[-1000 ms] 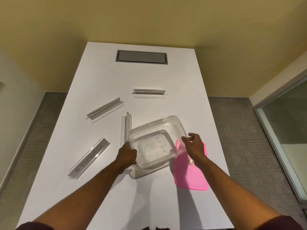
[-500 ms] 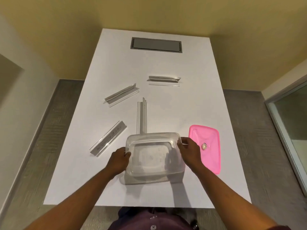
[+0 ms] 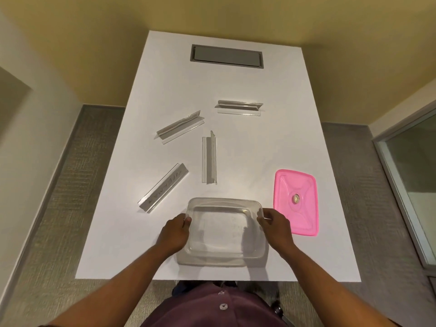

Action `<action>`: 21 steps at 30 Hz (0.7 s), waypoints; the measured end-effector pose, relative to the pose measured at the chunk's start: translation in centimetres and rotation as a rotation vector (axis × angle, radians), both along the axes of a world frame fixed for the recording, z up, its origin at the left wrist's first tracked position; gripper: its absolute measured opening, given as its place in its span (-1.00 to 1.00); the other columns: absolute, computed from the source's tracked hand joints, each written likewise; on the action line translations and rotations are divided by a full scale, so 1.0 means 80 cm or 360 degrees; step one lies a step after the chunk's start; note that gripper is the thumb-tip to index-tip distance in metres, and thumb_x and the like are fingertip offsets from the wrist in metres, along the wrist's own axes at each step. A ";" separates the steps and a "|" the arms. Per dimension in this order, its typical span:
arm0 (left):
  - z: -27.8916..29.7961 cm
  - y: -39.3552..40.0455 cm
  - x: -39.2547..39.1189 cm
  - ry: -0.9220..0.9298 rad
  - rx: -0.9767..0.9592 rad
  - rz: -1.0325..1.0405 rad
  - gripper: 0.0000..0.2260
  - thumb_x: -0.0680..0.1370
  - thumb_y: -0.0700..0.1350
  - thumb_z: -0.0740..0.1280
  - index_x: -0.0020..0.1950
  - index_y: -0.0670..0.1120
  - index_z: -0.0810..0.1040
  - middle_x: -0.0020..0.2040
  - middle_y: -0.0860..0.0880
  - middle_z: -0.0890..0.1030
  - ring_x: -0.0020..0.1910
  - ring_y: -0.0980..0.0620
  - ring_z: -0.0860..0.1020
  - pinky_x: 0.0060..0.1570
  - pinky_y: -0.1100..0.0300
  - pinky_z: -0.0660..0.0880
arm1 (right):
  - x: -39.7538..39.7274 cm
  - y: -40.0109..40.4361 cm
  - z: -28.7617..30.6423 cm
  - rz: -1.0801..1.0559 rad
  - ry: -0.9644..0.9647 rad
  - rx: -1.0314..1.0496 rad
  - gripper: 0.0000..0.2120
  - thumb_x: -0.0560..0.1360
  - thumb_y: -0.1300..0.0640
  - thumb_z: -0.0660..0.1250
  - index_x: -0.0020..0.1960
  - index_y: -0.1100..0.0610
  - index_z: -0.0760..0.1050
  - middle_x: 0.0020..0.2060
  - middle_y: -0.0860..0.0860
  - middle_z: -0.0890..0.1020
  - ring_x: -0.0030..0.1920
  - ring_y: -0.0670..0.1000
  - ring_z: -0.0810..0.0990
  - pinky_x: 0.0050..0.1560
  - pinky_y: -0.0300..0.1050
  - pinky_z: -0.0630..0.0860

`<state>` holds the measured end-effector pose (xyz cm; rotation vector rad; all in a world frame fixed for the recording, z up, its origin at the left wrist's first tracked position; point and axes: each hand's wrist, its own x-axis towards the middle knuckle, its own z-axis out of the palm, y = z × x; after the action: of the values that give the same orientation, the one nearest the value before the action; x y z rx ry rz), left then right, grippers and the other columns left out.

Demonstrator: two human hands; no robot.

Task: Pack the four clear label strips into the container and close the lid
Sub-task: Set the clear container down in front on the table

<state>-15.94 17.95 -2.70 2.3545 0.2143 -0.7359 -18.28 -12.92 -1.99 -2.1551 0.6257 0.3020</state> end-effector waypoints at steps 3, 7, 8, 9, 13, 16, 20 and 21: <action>-0.006 0.001 -0.003 0.0017 -0.0053 0.0020 -0.71 0.68 0.04 0.06 0.04 -0.06 0.51 -0.05 -0.09 0.63 -0.07 -0.13 0.57 -0.11 0.05 0.46 | -0.002 0.004 0.002 -0.0023 -0.0001 0.0012 -0.73 0.59 0.15 0.39 0.28 0.14 0.58 0.13 0.01 0.68 0.02 -0.06 0.61 0.09 -0.09 0.56; -0.009 0.003 -0.003 0.0025 -0.0108 0.0056 -0.73 0.68 0.06 0.08 0.19 -0.03 0.49 0.02 -0.08 0.64 0.01 -0.15 0.59 -0.04 0.05 0.48 | -0.003 0.009 0.000 -0.0039 0.0020 0.0000 -0.71 0.60 0.12 0.37 0.30 0.14 0.56 0.18 0.02 0.67 0.05 -0.06 0.58 0.09 -0.12 0.52; -0.008 0.003 -0.003 0.0037 -0.0126 0.0066 -0.72 0.67 0.06 0.08 0.25 -0.02 0.46 0.05 -0.09 0.64 0.03 -0.15 0.58 -0.04 0.05 0.46 | -0.003 0.009 -0.001 -0.0044 0.0029 0.0000 -0.71 0.60 0.12 0.37 0.31 0.13 0.56 0.20 0.03 0.67 0.05 -0.05 0.57 0.10 -0.11 0.53; -0.009 0.003 -0.003 0.0052 -0.0139 0.0071 -0.70 0.67 0.07 0.08 0.29 -0.02 0.44 0.07 -0.10 0.63 0.04 -0.15 0.58 -0.03 0.05 0.46 | -0.003 0.009 -0.002 -0.0052 0.0039 0.0009 -0.71 0.60 0.11 0.37 0.31 0.13 0.56 0.21 0.03 0.67 0.06 -0.05 0.57 0.11 -0.09 0.54; -0.007 0.001 -0.004 0.0095 -0.0158 0.0074 -0.65 0.67 0.10 0.07 0.35 -0.05 0.41 0.12 -0.11 0.62 0.05 -0.13 0.56 0.04 0.02 0.48 | -0.001 0.008 0.002 -0.0028 0.0083 0.0044 -0.70 0.60 0.08 0.36 0.32 0.10 0.55 0.22 0.02 0.65 0.16 0.00 0.59 0.17 -0.06 0.53; -0.003 -0.001 -0.005 0.0092 -0.0157 0.0120 -0.59 0.66 0.12 0.09 0.40 -0.08 0.38 0.22 -0.13 0.61 0.15 -0.14 0.56 0.08 0.05 0.45 | 0.005 0.007 0.010 0.0017 0.0132 0.0054 -0.62 0.58 -0.01 0.38 0.36 0.09 0.51 0.21 -0.02 0.63 0.12 -0.03 0.57 0.20 -0.03 0.52; 0.006 -0.007 0.002 -0.0014 -0.0058 0.0241 -0.49 0.63 0.19 0.12 0.46 -0.09 0.33 0.37 -0.12 0.54 0.35 -0.11 0.49 0.25 0.02 0.39 | 0.020 0.002 0.020 0.0057 0.0101 0.0049 -0.56 0.56 -0.06 0.39 0.37 0.09 0.48 0.13 -0.05 0.62 0.12 -0.02 0.58 0.21 -0.04 0.51; 0.010 -0.008 0.005 -0.0056 -0.0020 0.0270 -0.48 0.63 0.20 0.12 0.47 -0.10 0.32 0.38 -0.11 0.52 0.36 -0.09 0.48 0.26 0.01 0.39 | 0.024 0.000 0.023 0.0071 0.0076 0.0047 -0.56 0.56 -0.07 0.40 0.36 0.09 0.49 0.13 -0.05 0.62 0.16 -0.01 0.60 0.21 -0.04 0.50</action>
<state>-15.53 17.33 -1.89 2.3020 0.3881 -0.6114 -16.34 -12.89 -0.19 -2.1410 0.5968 0.3856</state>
